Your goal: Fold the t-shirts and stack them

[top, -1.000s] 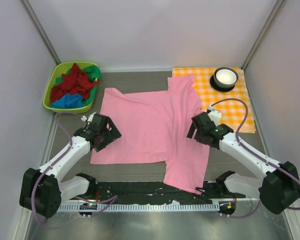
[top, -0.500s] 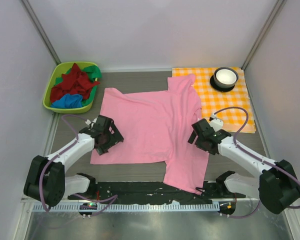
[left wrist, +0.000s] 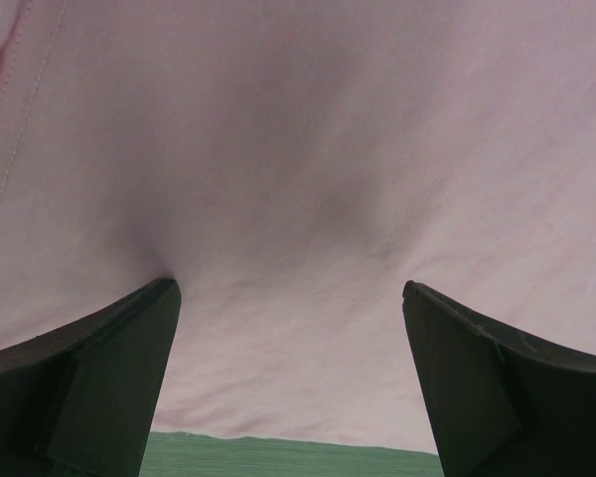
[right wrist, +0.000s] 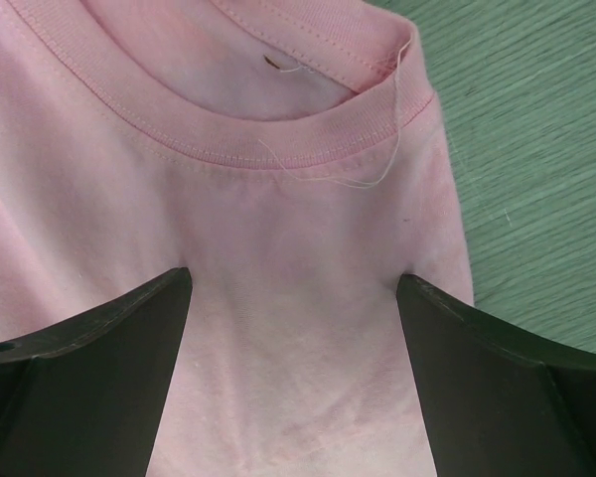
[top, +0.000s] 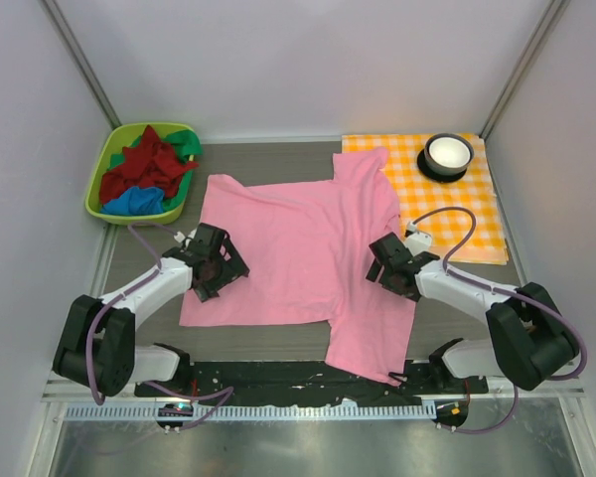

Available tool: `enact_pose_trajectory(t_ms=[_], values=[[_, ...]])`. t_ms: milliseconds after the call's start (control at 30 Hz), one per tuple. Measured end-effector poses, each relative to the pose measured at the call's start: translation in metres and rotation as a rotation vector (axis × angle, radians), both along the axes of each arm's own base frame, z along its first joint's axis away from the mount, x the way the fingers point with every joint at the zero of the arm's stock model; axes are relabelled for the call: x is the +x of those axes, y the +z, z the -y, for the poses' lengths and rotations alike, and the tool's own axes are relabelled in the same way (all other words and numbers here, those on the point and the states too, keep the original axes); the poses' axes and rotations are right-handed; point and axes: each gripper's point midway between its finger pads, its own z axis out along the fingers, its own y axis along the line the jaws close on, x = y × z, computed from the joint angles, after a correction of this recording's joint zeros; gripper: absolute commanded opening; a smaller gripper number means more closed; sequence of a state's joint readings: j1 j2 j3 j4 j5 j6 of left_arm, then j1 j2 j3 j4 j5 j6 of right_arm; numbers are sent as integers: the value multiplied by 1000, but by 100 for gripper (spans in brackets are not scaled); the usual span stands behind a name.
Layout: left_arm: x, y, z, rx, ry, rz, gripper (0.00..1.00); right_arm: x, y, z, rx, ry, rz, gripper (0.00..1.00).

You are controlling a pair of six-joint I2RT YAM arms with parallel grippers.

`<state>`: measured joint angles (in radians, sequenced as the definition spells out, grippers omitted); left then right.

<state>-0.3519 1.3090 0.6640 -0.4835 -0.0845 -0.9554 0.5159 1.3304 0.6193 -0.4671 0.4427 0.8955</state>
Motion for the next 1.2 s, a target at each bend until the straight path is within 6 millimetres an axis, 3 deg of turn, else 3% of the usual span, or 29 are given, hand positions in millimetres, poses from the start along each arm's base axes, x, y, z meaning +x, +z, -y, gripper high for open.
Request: enact_pose_trajectory(t_ms=[200,633,767,833,933,1067,1200], values=[[2,1,1,-1,-6,9,100,-7,1,6,5,-45,30,91],[2,1,0,7,-19,11,100,-70,4,25,25,-125,-60,91],[5,5,0,11,-20,20,100,-70,16,28,2,-117,-32,93],[12,14,2,7,-22,42,100,-57,32,24,-3,-101,14,95],[35,41,10,-13,-32,114,100,-17,76,10,-17,-58,125,95],[76,82,24,-41,-37,222,100,53,128,-18,-27,5,274,95],[109,89,32,-28,-31,244,100,136,149,-43,-6,39,340,94]])
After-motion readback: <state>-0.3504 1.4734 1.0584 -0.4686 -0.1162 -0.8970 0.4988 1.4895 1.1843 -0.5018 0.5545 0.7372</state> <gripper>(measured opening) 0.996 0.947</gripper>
